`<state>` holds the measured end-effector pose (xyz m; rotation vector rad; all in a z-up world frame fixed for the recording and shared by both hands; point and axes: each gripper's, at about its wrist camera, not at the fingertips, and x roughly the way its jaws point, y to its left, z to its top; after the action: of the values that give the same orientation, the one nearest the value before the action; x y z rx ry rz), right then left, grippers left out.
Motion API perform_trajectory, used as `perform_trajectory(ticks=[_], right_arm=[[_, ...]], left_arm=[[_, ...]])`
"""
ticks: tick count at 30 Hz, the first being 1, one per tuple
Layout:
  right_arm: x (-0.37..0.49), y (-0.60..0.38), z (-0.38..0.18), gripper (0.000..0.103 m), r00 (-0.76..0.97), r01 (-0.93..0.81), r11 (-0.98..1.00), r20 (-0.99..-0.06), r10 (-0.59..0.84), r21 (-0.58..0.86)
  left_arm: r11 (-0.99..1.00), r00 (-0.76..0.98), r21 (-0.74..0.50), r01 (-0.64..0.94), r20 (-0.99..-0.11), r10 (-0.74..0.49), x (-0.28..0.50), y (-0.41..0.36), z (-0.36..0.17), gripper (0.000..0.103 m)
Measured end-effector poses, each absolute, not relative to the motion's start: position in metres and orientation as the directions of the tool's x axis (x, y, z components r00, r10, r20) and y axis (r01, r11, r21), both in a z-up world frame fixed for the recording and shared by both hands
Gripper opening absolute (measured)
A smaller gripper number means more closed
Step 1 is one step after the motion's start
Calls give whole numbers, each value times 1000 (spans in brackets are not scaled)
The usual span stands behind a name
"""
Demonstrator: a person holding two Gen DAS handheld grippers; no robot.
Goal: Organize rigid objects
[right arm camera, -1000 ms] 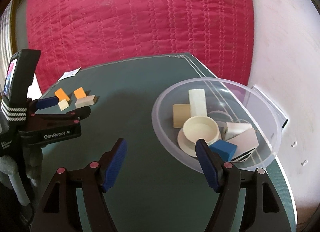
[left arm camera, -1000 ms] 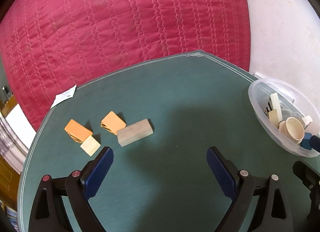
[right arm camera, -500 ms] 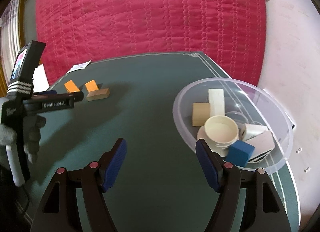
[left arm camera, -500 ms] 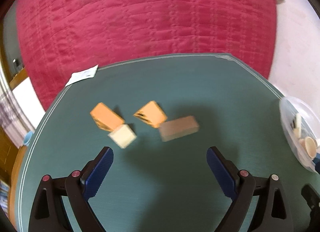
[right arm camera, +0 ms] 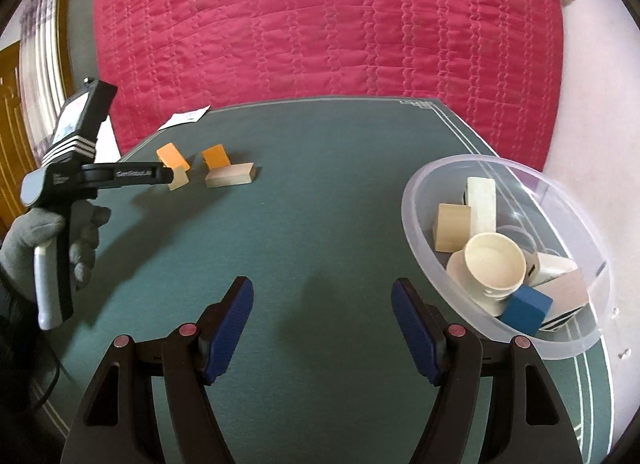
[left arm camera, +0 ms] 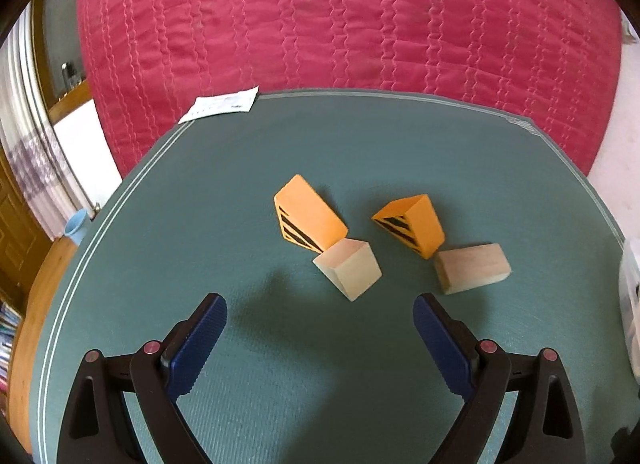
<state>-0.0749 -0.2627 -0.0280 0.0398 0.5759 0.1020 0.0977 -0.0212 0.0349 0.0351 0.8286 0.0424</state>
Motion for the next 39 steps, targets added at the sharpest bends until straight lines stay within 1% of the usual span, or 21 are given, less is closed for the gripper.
perform_trajectory(ticks=[8,15,17,19,20,22,23,25,27,35,36,39], right_arm=[[-75,-263,-29,73,831,-89,993,-543,119,82],[-75,-262,-29,73,829,-89,992,-547,121,84],[-75,-263,-29,73,829,-89,992,-547,121,85],[-75,-263,-29,73,828,-89,992,-547,122,85],[-75,-262,-29,73,828,-89,992,-548,122,87],[-75,-263,-30,73,827,-88,992,-549,122,89],[-74,-263,-30,73,826,-87,992,-549,123,91],[-74,-263,-30,73,826,-86,992,-550,124,94],[-73,-263,-30,73,825,-85,992,-551,124,97],[-72,-265,-30,73,823,-81,991,-554,127,107],[-73,-265,-30,73,823,-81,991,-553,127,107],[-72,-265,-30,73,823,-81,991,-554,127,106]], left_arm=[[998,643,58,-36,-763,68,114,-27,30,97],[996,645,44,-80,-759,85,132,-23,31,96],[995,641,45,-93,-762,94,135,-20,28,92],[995,625,40,-90,-775,87,138,-17,21,80],[997,619,23,-80,-782,68,139,-16,18,79],[998,618,3,-69,-785,45,137,-15,16,71],[998,622,0,-63,-782,39,136,-16,17,67],[999,628,-24,-42,-778,8,134,-16,19,48],[999,634,-29,-38,-773,2,133,-15,20,40],[996,632,-87,30,-771,-86,118,-8,23,37],[995,632,-95,38,-769,-97,115,-7,25,35],[993,642,-103,54,-759,-113,107,-5,30,35]])
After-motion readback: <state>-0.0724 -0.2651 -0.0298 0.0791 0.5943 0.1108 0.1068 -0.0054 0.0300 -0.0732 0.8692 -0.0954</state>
